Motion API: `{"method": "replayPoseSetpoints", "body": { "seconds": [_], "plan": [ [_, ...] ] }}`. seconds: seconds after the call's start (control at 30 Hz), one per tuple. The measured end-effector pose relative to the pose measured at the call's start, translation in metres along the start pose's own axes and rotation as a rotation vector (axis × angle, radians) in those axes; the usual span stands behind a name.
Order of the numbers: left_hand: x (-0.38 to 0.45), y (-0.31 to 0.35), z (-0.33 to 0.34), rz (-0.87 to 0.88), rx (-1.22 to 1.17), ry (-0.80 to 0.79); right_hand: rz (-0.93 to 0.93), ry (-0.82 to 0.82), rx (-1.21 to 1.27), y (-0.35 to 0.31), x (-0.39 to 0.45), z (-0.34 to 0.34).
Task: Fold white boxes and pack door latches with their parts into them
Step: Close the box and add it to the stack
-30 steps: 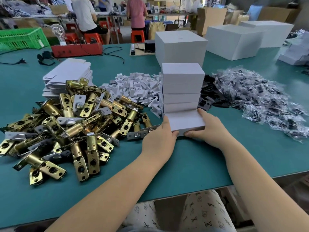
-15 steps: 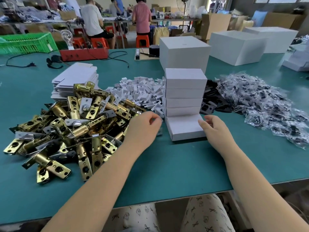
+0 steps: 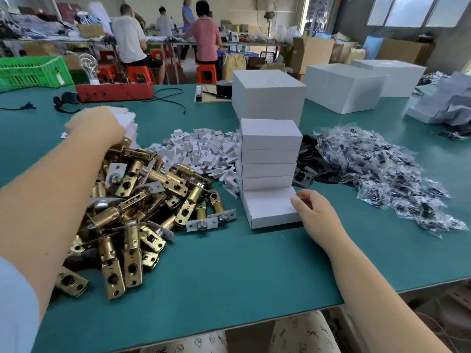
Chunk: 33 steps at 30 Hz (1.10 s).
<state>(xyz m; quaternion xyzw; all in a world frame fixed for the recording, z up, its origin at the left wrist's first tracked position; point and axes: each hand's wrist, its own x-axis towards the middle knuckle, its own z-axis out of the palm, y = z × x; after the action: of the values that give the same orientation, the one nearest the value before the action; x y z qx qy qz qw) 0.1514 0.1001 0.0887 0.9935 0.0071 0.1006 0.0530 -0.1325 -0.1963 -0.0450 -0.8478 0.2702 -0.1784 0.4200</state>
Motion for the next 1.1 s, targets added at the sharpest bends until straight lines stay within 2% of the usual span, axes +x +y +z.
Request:
{"method": "replayPoseSetpoints", "body": {
  "seconds": [0.13, 0.3, 0.4, 0.47, 0.6, 0.67, 0.77, 0.83, 0.9, 0.97, 1.1],
  "plan": [
    [0.019, -0.004, 0.005, 0.004, 0.104, -0.039, 0.011, 0.007, -0.009, 0.002, 0.0, -0.001],
    [0.02, -0.003, -0.005, 0.11, 0.194, -0.122, 0.02, 0.017, -0.026, 0.0, 0.001, -0.001],
    [0.019, -0.007, -0.008, 0.199, 0.204, -0.078, 0.022, 0.027, -0.022, 0.0, 0.001, -0.001],
    [0.017, -0.008, -0.009, 0.222, 0.178, 0.006, 0.014, 0.028, -0.014, 0.0, 0.001, -0.001],
    [-0.002, -0.002, -0.03, 0.152, 0.112, 0.297, -0.019, 0.072, -0.002, -0.001, 0.001, 0.0],
    [-0.02, 0.002, -0.042, 0.214, -0.003, 0.45, -0.1, 0.223, 0.008, -0.004, -0.001, -0.002],
    [-0.067, 0.004, -0.05, 0.319, -0.402, 0.577, -0.352, 0.474, 0.091, -0.017, -0.012, -0.004],
    [-0.105, 0.006, -0.043, 0.311, -0.731, 0.481, -0.509, 0.497, 0.115, -0.03, -0.022, 0.0],
    [-0.137, 0.009, -0.027, 0.221, -1.05, 0.252, -0.566, 0.393, 0.191, -0.043, -0.03, 0.007],
    [-0.159, 0.01, -0.008, 0.138, -1.324, -0.028, -0.522, 0.234, 0.317, -0.055, -0.037, 0.015],
    [-0.181, 0.011, 0.021, 0.109, -1.626, -0.466, -0.42, 0.031, 0.474, -0.069, -0.045, 0.034]
  ]
}}
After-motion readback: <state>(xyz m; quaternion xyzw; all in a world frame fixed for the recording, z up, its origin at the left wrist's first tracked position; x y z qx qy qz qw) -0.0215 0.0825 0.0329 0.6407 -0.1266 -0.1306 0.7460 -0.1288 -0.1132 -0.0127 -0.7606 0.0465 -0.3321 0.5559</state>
